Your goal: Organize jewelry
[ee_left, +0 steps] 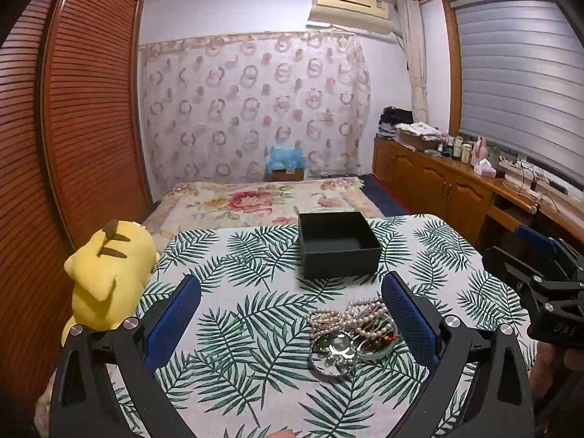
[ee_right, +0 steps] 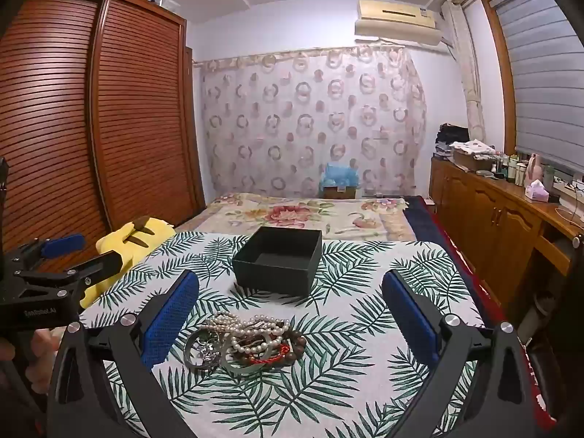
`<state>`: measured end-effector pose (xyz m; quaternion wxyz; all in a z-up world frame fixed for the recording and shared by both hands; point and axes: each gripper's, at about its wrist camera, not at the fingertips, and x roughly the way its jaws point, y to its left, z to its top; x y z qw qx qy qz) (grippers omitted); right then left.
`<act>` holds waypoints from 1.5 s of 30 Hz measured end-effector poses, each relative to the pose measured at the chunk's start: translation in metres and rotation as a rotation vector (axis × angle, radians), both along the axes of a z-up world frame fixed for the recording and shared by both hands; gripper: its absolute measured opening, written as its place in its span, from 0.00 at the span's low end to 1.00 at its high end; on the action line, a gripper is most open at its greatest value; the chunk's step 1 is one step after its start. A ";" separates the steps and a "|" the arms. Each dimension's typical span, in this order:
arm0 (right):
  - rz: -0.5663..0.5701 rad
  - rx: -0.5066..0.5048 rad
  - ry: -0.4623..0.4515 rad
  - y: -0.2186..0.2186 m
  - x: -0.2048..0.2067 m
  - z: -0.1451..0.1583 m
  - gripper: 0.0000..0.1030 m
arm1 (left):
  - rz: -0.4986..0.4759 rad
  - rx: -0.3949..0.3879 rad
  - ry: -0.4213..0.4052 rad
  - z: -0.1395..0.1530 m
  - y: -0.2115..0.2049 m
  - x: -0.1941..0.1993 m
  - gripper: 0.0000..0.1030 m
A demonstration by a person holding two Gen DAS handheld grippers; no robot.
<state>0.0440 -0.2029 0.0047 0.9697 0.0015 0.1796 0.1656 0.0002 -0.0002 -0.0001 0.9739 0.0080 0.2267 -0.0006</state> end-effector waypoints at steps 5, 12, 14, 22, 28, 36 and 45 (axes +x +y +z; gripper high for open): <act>-0.001 -0.003 0.001 0.000 0.000 0.000 0.98 | 0.003 -0.001 -0.002 0.000 0.000 0.000 0.93; -0.001 -0.002 0.001 0.000 0.000 0.001 0.98 | 0.001 -0.005 -0.003 0.000 0.000 0.001 0.93; -0.001 -0.002 0.001 0.000 -0.001 0.001 0.98 | 0.001 -0.005 -0.003 -0.001 -0.001 0.002 0.93; -0.001 0.000 0.001 -0.001 0.000 0.001 0.98 | 0.002 -0.009 -0.011 0.000 0.000 -0.001 0.93; -0.001 0.001 0.001 -0.002 0.002 0.001 0.98 | 0.002 -0.010 -0.014 0.008 -0.001 0.001 0.93; -0.002 0.000 -0.003 -0.002 -0.001 0.000 0.98 | 0.002 -0.011 -0.017 0.008 0.000 0.001 0.93; -0.003 0.001 -0.004 -0.001 -0.002 -0.001 0.98 | 0.001 -0.013 -0.020 0.008 0.000 0.000 0.93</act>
